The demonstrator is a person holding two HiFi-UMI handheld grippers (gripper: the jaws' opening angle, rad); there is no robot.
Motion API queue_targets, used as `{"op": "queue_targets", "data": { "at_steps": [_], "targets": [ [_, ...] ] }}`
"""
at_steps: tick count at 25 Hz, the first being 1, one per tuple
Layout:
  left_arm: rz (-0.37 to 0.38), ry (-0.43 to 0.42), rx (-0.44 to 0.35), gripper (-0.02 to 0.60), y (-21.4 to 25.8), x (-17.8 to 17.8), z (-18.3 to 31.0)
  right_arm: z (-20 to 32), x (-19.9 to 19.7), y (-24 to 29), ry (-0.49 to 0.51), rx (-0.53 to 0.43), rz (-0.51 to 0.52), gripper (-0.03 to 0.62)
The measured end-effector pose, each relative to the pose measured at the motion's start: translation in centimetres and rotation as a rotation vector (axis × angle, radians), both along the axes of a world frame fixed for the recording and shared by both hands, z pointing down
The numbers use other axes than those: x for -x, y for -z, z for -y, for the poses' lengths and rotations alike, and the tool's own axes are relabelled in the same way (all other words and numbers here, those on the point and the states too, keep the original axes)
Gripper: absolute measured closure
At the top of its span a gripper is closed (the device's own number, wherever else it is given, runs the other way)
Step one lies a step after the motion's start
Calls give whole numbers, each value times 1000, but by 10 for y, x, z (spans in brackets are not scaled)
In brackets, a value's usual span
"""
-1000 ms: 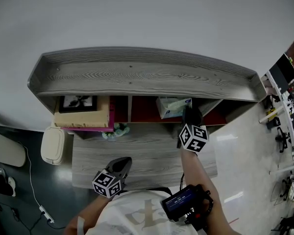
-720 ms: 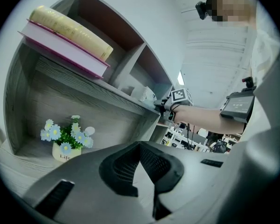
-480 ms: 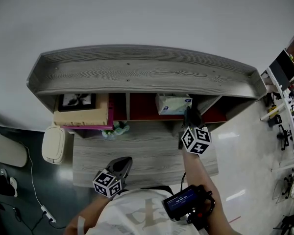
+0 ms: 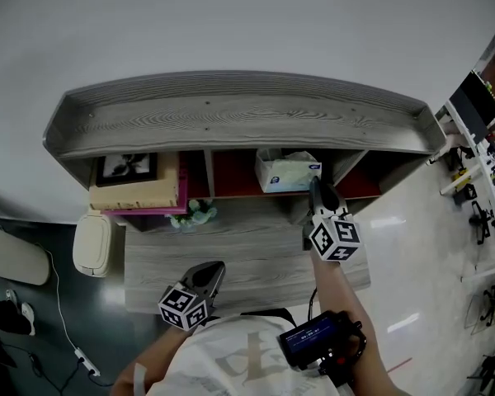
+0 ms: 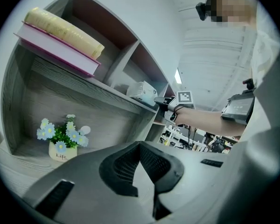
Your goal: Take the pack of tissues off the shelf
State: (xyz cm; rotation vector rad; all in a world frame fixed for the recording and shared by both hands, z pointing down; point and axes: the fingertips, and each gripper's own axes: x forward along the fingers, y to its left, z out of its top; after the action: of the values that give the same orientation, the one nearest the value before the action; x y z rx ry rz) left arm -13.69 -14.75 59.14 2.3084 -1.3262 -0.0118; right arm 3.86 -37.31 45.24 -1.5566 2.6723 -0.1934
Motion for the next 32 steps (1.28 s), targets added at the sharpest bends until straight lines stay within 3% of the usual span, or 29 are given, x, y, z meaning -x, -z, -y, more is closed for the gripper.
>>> {"op": "queue_targets", "data": {
  "at_steps": [20, 32],
  "targets": [
    [7, -49, -25, 571, 4, -22, -11, -56, -17, 11, 146, -76, 84, 586],
    [11, -90, -24, 571, 3, -33, -14, -88, -25, -7, 199, -52, 108, 586]
  ]
}}
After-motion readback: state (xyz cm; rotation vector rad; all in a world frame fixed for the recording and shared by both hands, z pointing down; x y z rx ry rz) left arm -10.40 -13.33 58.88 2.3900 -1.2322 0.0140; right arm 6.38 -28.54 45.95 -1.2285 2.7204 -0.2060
